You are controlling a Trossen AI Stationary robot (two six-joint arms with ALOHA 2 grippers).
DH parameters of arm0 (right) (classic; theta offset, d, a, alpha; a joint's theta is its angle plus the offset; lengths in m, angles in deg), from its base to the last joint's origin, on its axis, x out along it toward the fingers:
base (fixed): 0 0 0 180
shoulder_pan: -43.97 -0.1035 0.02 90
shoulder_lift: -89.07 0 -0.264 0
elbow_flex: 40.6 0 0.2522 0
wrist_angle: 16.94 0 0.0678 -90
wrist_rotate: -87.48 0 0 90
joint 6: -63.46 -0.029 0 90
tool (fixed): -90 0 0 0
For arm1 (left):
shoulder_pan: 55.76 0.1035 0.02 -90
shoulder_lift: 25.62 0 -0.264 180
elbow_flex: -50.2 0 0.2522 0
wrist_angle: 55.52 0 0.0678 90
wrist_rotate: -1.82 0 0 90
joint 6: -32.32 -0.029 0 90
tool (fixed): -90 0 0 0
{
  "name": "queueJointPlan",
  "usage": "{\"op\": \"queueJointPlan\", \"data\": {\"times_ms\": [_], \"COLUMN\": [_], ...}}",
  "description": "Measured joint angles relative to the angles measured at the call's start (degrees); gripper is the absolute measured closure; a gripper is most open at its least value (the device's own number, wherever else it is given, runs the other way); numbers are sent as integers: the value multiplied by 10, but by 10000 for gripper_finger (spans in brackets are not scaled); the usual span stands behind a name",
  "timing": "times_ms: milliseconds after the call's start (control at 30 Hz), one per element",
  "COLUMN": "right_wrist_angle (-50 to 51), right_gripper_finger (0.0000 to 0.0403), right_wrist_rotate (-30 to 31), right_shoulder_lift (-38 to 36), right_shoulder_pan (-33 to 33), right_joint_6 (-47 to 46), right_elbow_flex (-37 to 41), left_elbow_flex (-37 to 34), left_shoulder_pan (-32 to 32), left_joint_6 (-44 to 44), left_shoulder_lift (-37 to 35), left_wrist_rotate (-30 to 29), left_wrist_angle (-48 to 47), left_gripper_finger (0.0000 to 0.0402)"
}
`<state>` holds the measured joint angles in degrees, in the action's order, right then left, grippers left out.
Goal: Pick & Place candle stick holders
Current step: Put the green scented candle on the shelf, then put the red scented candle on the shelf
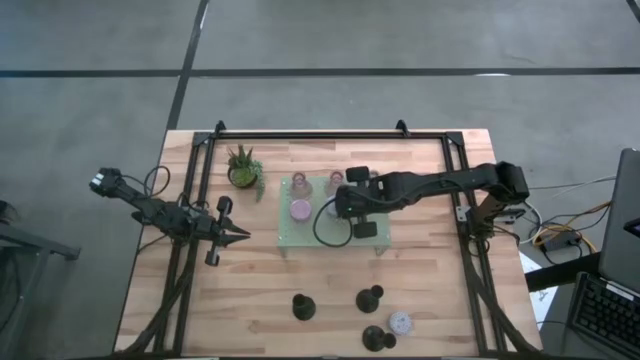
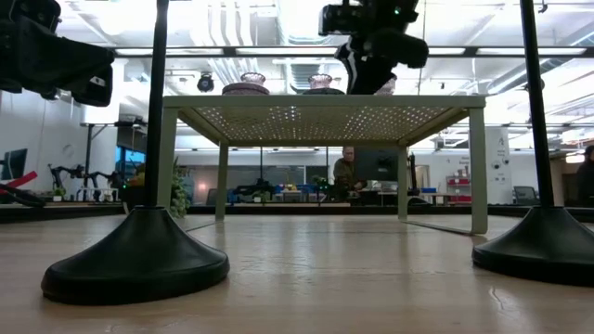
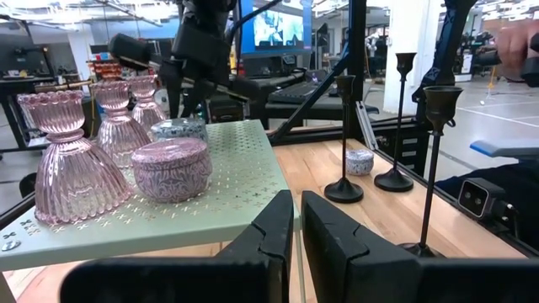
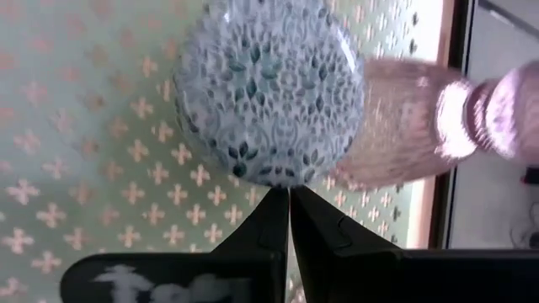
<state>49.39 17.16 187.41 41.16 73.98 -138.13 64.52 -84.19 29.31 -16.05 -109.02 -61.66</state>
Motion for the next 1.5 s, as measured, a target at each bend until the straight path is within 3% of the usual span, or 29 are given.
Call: {"op": "queueJointPlan", "data": {"times_ms": [200, 433, 733, 833, 1100, 1300, 1500], "right_wrist_angle": [-14, 13, 181, 225, 248, 264, 234], "right_gripper_finger": [394, 394, 394, 394, 394, 385, 333], "right_wrist_rotate": [-35, -32, -34, -47, -167, -181, -182], "right_shoulder_lift": [-1, -3, -37, -58, -101, -113, -100], "right_shoulder_pan": [0, 0, -33, -58, -131, -216, -315], "right_joint_6": [6, -12, -120, -163, -287, -395, -510], "right_elbow_flex": [1, 0, -65, -71, -62, -38, -3], "left_elbow_flex": [0, 0, 0, 0, 0, 0, 0], "left_shoulder_pan": [0, 0, 0, 0, 0, 0, 0], "left_joint_6": [0, 0, 0, 0, 0, 0, 0], "left_shoulder_lift": [0, 0, 0, 0, 0, 0, 0], "left_wrist_rotate": [0, 0, 0, 0, 0, 0, 0], "left_wrist_angle": [0, 0, 0, 0, -1, -3, -4], "left_gripper_finger": [369, 369, 369, 369, 369, 369, 369]}}
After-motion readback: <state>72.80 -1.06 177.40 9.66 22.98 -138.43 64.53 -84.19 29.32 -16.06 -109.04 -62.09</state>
